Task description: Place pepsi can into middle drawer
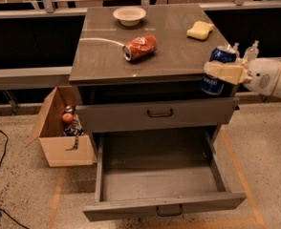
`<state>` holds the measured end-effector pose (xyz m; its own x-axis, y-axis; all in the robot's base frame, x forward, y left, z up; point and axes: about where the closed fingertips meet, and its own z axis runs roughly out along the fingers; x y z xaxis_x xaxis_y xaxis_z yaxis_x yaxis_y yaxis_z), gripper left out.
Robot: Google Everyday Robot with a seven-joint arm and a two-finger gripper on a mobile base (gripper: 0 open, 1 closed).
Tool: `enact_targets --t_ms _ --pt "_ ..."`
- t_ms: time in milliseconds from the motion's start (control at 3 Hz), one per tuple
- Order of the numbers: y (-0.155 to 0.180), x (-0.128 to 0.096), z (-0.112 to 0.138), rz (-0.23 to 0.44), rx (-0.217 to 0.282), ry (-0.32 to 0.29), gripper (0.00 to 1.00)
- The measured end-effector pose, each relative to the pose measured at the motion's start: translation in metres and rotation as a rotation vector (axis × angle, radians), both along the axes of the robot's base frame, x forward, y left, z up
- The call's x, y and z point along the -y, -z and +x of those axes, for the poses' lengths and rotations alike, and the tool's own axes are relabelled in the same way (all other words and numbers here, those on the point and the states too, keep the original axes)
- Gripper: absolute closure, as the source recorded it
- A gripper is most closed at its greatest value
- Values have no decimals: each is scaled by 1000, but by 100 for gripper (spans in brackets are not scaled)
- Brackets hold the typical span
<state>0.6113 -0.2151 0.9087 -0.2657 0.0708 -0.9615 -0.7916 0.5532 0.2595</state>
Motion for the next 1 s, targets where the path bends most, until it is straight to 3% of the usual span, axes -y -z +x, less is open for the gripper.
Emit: enact_targets --t_ms 333,667,1000 --pt "36 -20 -32 47 13 25 100" --pt "84 -50 -62 49 5 19 100" --pt "132 -77 -79 3 6 -8 100"
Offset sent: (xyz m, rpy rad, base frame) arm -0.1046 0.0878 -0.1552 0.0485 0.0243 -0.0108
